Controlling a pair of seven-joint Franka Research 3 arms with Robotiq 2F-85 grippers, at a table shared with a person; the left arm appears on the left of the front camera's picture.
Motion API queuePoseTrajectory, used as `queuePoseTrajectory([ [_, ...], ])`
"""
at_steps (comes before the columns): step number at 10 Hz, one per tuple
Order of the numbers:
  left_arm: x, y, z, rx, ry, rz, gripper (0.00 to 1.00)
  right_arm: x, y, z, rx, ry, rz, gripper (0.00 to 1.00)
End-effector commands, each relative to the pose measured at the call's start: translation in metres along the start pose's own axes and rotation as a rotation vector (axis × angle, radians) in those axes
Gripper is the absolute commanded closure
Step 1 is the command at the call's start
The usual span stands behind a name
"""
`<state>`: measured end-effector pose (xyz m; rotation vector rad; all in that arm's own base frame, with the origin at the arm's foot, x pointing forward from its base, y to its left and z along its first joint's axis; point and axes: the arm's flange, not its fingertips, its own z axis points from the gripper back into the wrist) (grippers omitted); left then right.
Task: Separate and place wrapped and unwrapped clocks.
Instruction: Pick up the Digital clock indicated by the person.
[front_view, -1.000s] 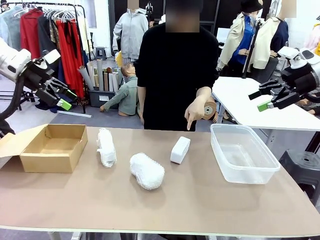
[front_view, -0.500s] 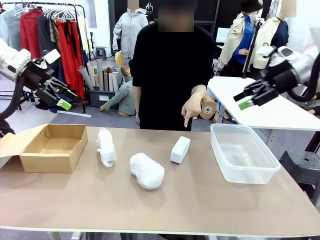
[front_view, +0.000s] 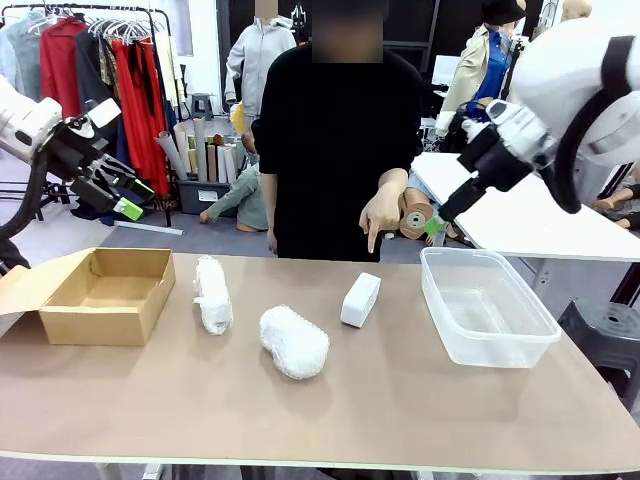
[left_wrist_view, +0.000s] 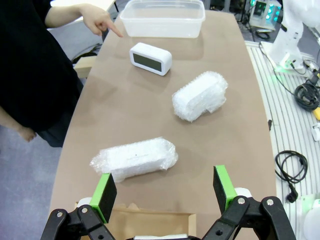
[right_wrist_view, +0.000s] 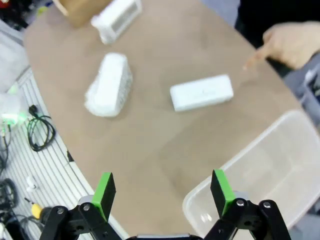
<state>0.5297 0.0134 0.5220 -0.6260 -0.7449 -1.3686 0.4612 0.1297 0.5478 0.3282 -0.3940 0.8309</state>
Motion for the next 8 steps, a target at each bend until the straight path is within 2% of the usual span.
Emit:
queuePoseTrajectory([
  [1, -0.001, 0.0, 0.001, -0.002, -0.003, 0.001, 0.0, 0.016, -0.001, -0.028, 0.007, 0.121, -0.132, 0.0],
  [2, -0.001, 0.0, 0.001, -0.002, -0.003, 0.001, 0.0, 0.02, -0.005, -0.046, -0.002, 0.163, -0.184, 0.0],
  [4, -0.001, 0.0, 0.001, -0.002, -0.003, 0.001, 0.0, 0.022, -0.022, -0.083, 0.002, 0.143, -0.298, 0.0],
  [5, -0.001, 0.0, 0.001, -0.002, -0.003, 0.001, 0.0, 0.022, -0.027, -0.092, -0.045, 0.136, -0.314, 0.0],
  [8, -0.001, 0.0, 0.001, -0.002, -0.003, 0.001, 0.0, 0.01, -0.024, -0.093, 0.001, 0.167, -0.276, 0.0],
])
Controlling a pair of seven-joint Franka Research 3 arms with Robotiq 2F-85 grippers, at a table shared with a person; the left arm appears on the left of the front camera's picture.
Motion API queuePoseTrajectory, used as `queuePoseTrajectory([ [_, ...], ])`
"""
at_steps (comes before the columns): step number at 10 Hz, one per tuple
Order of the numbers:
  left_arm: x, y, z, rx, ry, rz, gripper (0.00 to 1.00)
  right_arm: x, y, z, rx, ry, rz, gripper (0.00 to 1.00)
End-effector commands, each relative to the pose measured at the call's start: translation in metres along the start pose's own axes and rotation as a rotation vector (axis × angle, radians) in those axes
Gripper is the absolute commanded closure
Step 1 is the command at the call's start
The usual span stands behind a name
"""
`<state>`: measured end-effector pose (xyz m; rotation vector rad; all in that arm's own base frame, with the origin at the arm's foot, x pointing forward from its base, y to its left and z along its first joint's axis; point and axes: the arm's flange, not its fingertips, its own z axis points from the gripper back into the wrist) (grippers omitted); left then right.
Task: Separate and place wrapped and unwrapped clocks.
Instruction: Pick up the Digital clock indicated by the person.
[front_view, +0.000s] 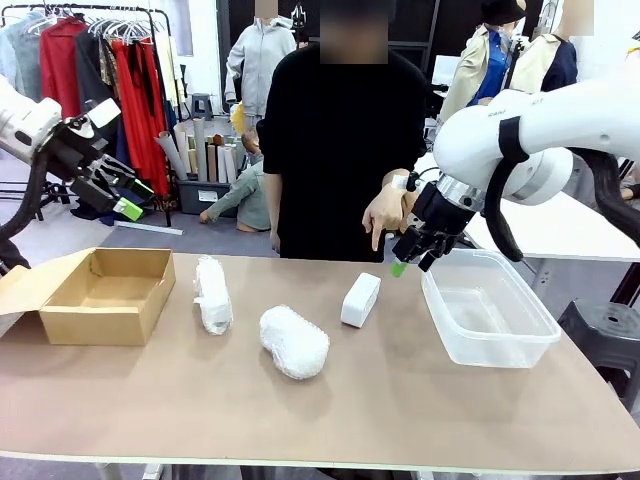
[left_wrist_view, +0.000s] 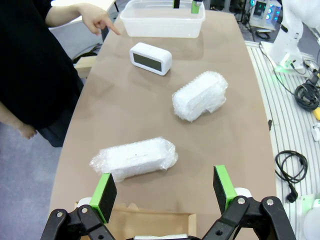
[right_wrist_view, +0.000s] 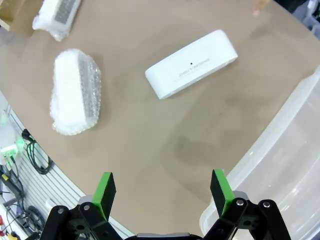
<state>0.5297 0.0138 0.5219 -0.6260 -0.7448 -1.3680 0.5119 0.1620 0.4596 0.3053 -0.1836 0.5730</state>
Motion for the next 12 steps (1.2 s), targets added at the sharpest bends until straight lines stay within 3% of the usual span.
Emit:
queuePoseTrajectory([
  [1, 0.0, 0.0, 0.001, -0.002, -0.003, 0.001, 0.0, -0.004, 0.005, 0.009, -0.001, -0.001, 0.01, 0.0],
  [6, 0.0, 0.0, 0.001, -0.002, -0.003, 0.001, 0.0, 0.0, 0.004, 0.007, -0.002, -0.007, 0.006, 0.0],
  [9, 0.0, 0.0, 0.001, -0.002, -0.003, 0.001, 0.0, 0.033, 0.065, 0.011, -0.119, 0.081, -0.247, 0.0],
  [12, 0.0, 0.0, 0.001, -0.002, -0.003, 0.001, 0.0, 0.061, 0.079, -0.004, -0.215, 0.026, -0.446, 0.0],
])
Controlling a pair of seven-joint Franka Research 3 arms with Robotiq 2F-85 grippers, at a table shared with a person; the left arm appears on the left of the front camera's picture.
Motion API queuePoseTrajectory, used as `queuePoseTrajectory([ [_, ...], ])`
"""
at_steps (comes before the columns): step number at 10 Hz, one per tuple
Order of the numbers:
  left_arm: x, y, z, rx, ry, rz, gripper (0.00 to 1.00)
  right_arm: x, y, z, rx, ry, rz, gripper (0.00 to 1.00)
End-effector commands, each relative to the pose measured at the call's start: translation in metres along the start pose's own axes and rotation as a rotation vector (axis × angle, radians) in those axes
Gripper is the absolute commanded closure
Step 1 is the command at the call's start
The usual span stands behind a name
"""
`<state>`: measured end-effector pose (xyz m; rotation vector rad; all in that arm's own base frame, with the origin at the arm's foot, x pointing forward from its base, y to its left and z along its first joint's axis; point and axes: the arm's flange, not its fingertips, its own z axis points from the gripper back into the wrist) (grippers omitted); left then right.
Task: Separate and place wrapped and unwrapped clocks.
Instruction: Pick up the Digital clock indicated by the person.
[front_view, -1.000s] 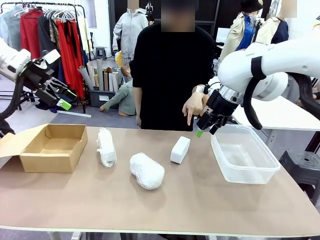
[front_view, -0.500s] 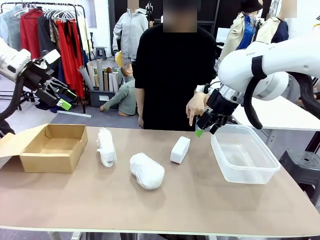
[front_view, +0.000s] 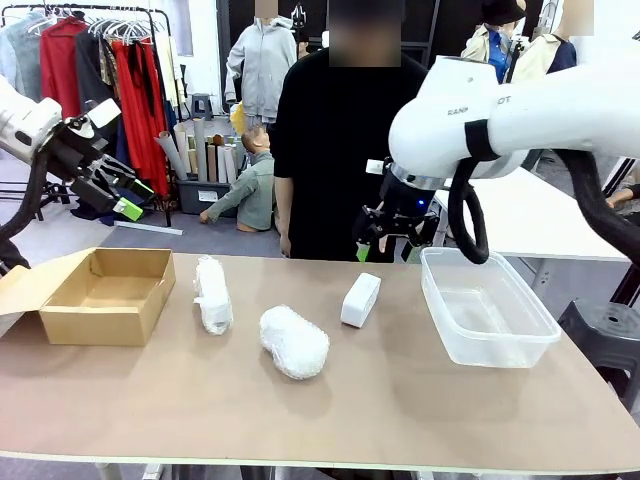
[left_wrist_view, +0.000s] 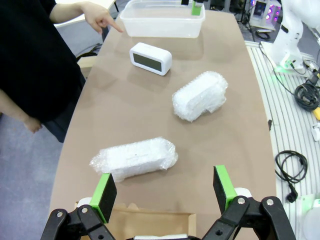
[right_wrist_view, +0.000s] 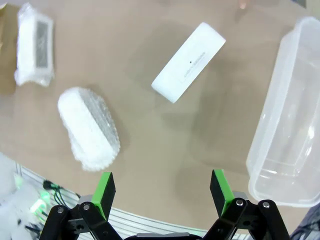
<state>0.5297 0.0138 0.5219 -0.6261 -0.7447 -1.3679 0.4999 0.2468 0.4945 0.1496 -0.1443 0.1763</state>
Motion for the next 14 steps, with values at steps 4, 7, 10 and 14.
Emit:
queuePoseTrajectory([
  [4, 0.0, 0.0, 0.001, -0.002, -0.003, 0.001, 0.0, 0.039, -0.009, -0.058, -0.044, -0.022, -0.393, 0.0],
  [7, 0.0, 0.0, 0.001, -0.002, -0.003, 0.001, 0.0, 0.043, -0.008, -0.08, -0.174, -0.074, -0.468, 0.0],
  [10, 0.0, 0.0, 0.001, -0.002, -0.003, 0.001, 0.0, 0.052, -0.005, -0.101, -0.225, -0.073, -0.471, 0.0],
  [14, 0.0, 0.0, 0.001, -0.002, -0.003, 0.001, 0.0, 0.04, -0.014, -0.097, -0.199, -0.071, -0.448, 0.0],
])
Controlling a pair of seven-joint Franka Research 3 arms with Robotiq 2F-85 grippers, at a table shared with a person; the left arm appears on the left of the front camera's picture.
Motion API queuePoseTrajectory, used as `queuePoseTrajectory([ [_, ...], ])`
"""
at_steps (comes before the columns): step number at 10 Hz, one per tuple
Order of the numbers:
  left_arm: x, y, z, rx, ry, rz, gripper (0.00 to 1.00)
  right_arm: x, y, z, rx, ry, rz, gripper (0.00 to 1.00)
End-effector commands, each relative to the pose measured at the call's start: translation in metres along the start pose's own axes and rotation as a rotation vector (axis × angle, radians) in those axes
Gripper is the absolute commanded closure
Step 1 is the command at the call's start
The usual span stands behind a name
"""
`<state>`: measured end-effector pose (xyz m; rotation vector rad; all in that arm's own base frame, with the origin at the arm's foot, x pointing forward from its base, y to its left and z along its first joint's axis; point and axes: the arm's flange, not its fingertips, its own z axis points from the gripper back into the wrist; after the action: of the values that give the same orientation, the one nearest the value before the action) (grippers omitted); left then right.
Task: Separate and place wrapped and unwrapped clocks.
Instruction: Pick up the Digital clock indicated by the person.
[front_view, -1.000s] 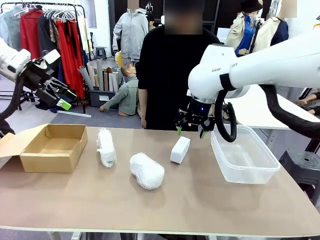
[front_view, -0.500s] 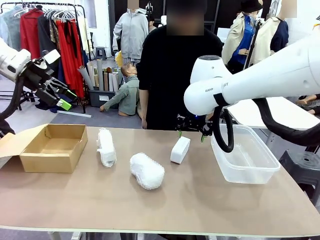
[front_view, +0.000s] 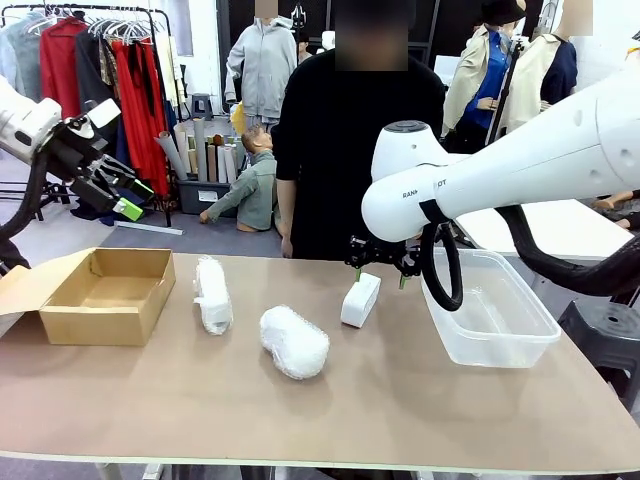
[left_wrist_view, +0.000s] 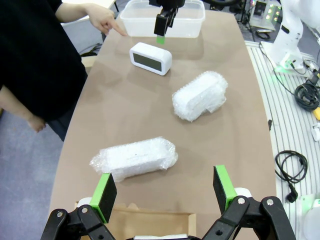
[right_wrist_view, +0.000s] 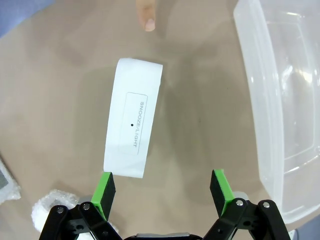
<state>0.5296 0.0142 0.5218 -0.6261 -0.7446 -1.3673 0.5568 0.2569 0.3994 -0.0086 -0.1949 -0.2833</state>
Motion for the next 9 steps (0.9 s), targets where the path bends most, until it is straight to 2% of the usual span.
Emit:
queuePoseTrajectory([
  [1, 0.0, 0.0, 0.001, -0.002, -0.003, 0.0, 0.0, -0.002, -0.003, 0.005, -0.004, 0.0, -0.006, 0.0],
  [2, 0.0, 0.0, 0.001, -0.002, -0.003, 0.0, 0.0, 0.0, 0.0, 0.0, 0.0, 0.0, 0.0, 0.0],
  [3, 0.0, 0.0, 0.001, -0.002, -0.003, 0.0, 0.0, 0.009, 0.002, -0.012, 0.029, 0.007, -0.076, 0.0],
  [5, 0.0, 0.0, 0.001, -0.002, -0.003, 0.0, 0.0, 0.017, 0.011, -0.025, 0.058, 0.023, -0.142, 0.0],
  [9, 0.0, 0.0, 0.001, -0.002, -0.003, 0.0, 0.0, 0.031, 0.024, -0.042, 0.031, 0.053, -0.179, 0.0],
])
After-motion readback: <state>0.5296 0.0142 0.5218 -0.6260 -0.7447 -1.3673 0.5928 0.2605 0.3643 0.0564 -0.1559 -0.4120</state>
